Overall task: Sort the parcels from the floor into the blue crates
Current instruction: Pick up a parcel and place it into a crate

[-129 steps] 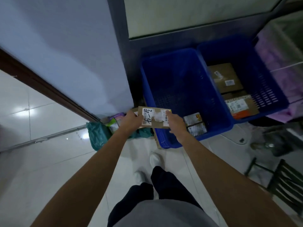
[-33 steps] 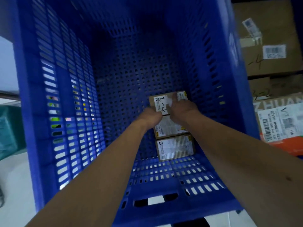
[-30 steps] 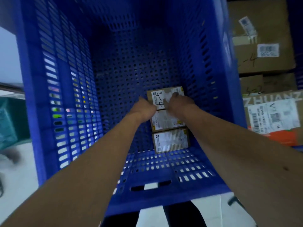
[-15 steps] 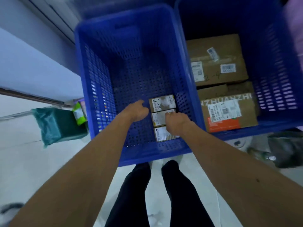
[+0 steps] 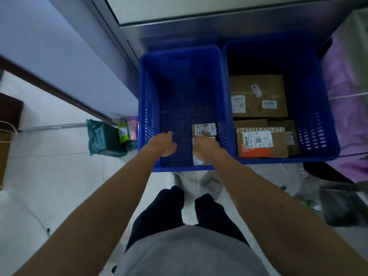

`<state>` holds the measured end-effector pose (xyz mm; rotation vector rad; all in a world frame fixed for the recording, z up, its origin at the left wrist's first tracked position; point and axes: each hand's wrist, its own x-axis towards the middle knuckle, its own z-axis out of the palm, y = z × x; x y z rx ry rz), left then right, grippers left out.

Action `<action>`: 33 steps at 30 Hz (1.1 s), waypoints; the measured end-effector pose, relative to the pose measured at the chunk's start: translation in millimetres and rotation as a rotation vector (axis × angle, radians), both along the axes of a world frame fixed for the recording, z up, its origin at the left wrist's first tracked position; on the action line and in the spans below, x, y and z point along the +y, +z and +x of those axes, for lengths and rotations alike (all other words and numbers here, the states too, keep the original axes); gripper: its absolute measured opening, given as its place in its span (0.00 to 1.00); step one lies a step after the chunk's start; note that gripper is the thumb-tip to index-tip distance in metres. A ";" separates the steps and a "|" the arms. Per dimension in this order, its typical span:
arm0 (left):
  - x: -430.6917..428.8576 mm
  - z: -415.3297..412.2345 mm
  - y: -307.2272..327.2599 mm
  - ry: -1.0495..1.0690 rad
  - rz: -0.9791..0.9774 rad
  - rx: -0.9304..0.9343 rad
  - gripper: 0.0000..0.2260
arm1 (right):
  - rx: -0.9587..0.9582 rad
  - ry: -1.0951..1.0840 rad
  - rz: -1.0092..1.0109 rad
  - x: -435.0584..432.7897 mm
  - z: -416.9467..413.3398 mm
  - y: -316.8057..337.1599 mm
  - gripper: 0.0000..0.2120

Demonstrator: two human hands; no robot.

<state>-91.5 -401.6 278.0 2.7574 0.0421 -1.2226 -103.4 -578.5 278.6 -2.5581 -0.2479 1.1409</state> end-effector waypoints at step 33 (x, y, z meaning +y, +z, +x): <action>166.2 -26.9 43.8 0.248 0.046 -0.122 0.22 | -0.077 0.145 -0.026 132.1 6.9 57.2 0.17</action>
